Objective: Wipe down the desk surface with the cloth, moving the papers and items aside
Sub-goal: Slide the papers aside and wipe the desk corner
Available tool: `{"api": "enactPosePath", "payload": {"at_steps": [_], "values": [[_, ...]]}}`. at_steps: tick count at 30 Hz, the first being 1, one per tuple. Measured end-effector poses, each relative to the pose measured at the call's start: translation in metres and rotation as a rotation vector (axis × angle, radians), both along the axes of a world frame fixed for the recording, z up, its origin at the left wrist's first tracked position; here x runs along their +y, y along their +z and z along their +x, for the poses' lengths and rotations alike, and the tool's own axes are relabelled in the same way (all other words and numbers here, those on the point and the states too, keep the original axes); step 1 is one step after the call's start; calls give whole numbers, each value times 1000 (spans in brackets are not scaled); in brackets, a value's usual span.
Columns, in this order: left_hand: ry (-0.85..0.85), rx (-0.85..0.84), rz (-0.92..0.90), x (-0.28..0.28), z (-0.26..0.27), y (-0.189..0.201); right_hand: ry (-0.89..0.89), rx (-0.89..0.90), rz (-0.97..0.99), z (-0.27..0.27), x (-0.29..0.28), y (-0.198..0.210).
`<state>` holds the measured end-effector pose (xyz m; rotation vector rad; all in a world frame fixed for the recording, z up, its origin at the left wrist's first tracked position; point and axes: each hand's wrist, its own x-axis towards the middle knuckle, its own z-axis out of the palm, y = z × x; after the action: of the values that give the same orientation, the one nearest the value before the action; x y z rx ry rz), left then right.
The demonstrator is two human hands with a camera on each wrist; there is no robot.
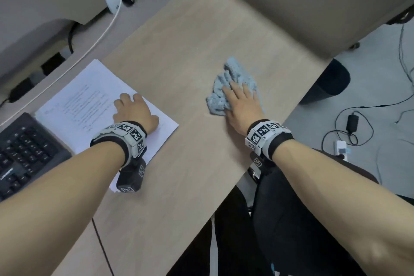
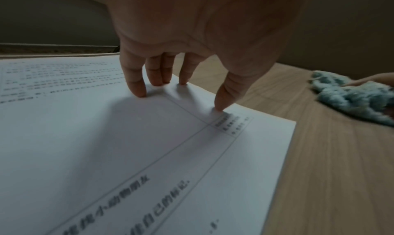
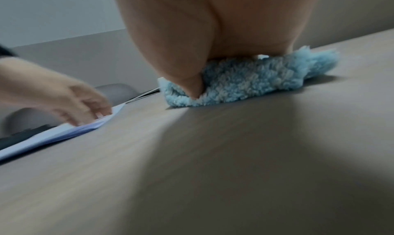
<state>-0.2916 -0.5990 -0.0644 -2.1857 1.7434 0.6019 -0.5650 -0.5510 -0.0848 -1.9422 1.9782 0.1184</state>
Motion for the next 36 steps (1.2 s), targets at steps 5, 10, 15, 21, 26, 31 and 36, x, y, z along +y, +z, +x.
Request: {"api": "enactPosePath", "payload": {"at_steps": [5, 10, 15, 21, 26, 31, 36], "values": [[9, -39, 1, 1, -6, -2, -416, 60, 32, -81, -1, 0], [7, -76, 28, -3, -13, -1, -317, 129, 66, -45, -11, 0], [1, -104, 66, -9, -13, 1, -91, 7, -6, -26, -3, -1], [-1, -98, 60, -8, -9, 1, -441, 100, -11, -98, -18, -1], [12, -66, 64, -7, -9, 6, -285, 79, 12, -50, -40, 16], [-2, 18, 87, -11, 5, 17, -81, -84, -56, 20, -75, 48], [97, 176, 20, -25, 20, 34, -54, -81, 0, 36, -113, 61]]}}
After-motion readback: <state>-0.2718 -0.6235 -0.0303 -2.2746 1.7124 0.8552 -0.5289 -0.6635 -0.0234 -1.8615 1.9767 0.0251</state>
